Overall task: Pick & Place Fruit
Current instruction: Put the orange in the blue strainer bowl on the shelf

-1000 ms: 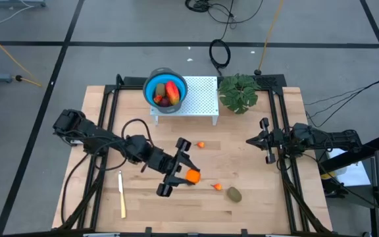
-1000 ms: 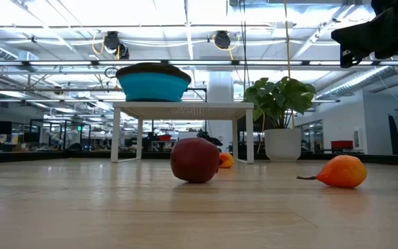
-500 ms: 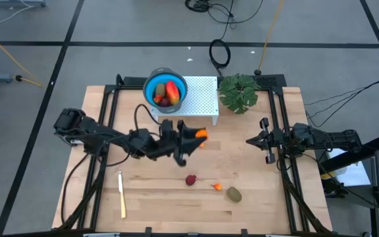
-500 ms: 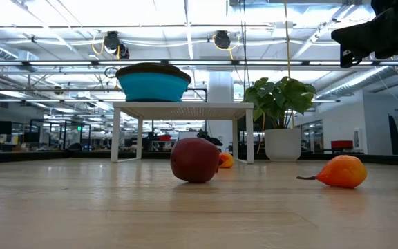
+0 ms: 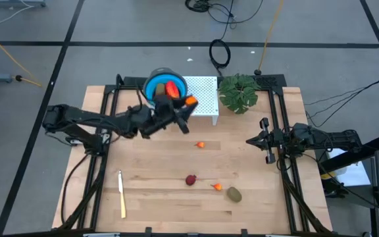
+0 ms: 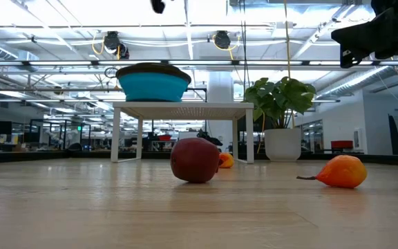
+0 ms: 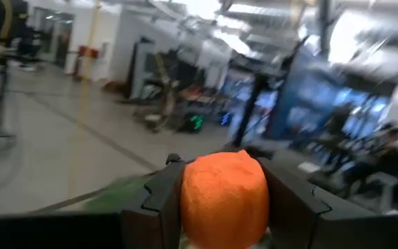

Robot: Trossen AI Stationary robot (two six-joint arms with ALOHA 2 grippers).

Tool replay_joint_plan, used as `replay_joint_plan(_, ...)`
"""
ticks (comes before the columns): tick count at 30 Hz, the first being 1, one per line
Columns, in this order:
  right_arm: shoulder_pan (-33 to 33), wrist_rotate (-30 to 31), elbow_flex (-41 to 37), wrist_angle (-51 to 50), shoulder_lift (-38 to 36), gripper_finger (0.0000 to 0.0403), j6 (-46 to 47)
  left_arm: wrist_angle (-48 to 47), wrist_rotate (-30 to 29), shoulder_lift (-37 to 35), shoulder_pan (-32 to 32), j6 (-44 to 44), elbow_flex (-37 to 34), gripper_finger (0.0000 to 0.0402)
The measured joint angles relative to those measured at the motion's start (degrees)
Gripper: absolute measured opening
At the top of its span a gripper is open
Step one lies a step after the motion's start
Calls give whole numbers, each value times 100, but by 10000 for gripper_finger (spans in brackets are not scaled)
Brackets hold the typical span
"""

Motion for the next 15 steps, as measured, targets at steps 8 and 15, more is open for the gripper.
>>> replay_joint_plan(8,1,7,0,-51,0,0,-6,-1853,-23,-520,757,22,2,161)
replay_joint_plan(15,0,13,2,-146,0,0,20,-3126,57,-549,1428,186,0,161)
